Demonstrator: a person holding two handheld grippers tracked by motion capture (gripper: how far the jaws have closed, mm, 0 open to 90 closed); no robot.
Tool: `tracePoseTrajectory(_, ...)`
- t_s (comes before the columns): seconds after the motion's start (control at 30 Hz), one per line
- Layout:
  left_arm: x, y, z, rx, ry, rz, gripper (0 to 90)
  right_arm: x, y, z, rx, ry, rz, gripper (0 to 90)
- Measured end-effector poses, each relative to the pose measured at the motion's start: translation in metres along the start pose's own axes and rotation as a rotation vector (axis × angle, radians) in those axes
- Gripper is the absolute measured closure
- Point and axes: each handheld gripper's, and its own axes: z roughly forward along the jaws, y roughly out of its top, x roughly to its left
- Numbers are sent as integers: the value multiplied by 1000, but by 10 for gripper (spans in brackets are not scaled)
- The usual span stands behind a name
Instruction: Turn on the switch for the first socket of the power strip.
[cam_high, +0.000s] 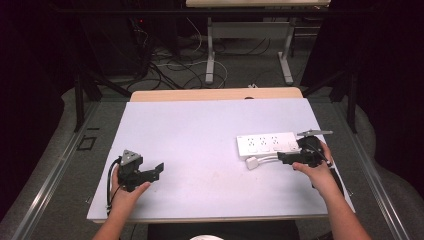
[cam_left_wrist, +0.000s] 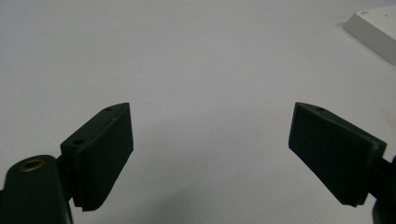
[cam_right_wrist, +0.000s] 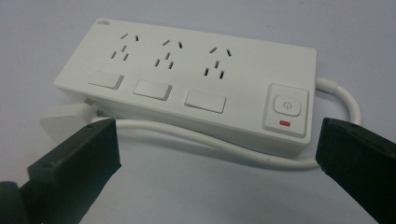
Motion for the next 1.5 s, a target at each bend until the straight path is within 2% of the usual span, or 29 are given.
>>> tracePoseTrajectory(0.23,0,0,0,4,-3,2,138,8,-5,-9,1,13,-10,0)
tracePoseTrajectory(0.37,-1,0,0,-5,0,2,137,11,-7,-11,-14,18,-42,0)
tracePoseTrajectory(0.4,-1,0,-1,8,-4,6,137,12,-8,-12,-14,24,-41,0)
tracePoseTrajectory(0.6,-1,0,0,2,0,13,137,17,-12,-15,-17,28,-57,0)
tracePoseTrajectory(0.87,-2,0,0,7,-1,17,137,23,-22,-23,-65,17,-76,0)
tracePoseTrajectory(1.1,-3,-1,0,13,2,26,137,25,-34,-24,-75,25,-95,0)
tracePoseTrajectory(1.27,-4,-1,1,12,4,24,137,24,-42,-24,-77,31,-96,0)
tracePoseTrajectory(1.5,-4,-1,1,27,3,41,135,25,-52,-19,-73,43,-89,0)
